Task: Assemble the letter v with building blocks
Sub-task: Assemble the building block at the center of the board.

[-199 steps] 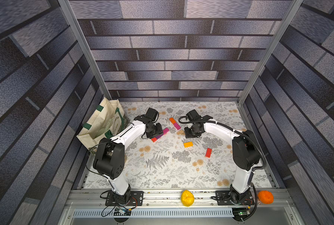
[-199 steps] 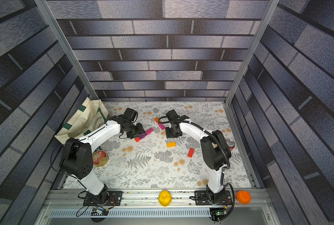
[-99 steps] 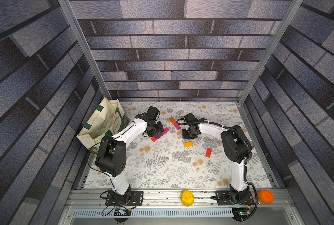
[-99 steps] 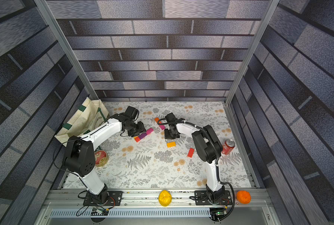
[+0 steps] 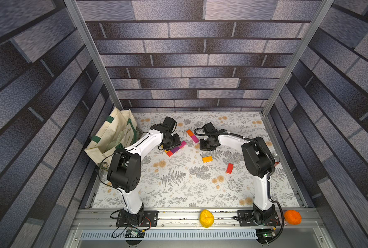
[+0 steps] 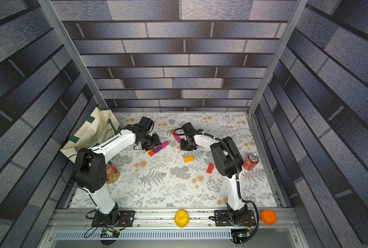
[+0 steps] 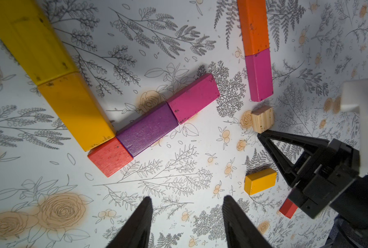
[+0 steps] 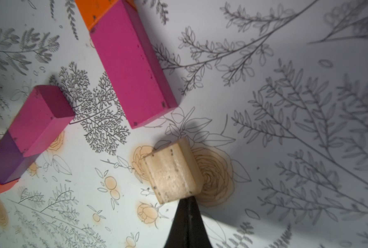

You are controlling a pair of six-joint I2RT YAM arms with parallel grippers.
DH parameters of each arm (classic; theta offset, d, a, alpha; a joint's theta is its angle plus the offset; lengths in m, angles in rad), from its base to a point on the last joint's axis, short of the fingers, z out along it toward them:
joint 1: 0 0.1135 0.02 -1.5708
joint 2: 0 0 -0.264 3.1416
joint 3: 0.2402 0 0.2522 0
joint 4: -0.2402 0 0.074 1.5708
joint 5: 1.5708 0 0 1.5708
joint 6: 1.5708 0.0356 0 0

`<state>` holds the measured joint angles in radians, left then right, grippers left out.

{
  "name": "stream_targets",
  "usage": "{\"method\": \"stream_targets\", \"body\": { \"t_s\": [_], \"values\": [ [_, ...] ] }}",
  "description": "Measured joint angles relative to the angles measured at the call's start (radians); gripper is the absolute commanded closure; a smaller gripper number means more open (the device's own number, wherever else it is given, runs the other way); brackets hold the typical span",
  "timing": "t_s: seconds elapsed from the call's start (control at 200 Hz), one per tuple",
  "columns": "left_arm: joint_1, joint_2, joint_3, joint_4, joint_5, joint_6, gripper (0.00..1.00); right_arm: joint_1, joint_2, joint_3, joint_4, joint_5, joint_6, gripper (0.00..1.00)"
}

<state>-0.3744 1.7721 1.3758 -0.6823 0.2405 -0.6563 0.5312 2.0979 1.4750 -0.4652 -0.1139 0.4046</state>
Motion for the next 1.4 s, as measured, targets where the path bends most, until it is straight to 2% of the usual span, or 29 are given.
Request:
{"method": "stream_targets", "body": {
  "t_s": [0.366,0.641,0.962,1.097,1.403],
  "values": [
    [0.000,0.000,0.000,-0.005,0.000,0.002,0.46,-0.005,0.019,0.026,0.003,0.000,0.011,1.00],
    [-0.016,0.024,0.016,-0.006,0.031,0.002,0.59,-0.006,0.026,0.035,0.006,-0.001,0.026,1.00],
    [-0.078,0.163,0.110,0.003,0.090,-0.016,0.85,-0.006,0.023,0.030,0.012,-0.001,0.046,1.00],
    [-0.092,0.214,0.151,0.010,0.113,-0.023,0.90,-0.007,0.014,0.010,0.033,-0.001,0.061,1.00],
    [-0.109,0.307,0.216,0.013,0.150,-0.040,0.96,-0.025,-0.015,-0.051,0.090,-0.040,0.103,1.00]
  ]
}}
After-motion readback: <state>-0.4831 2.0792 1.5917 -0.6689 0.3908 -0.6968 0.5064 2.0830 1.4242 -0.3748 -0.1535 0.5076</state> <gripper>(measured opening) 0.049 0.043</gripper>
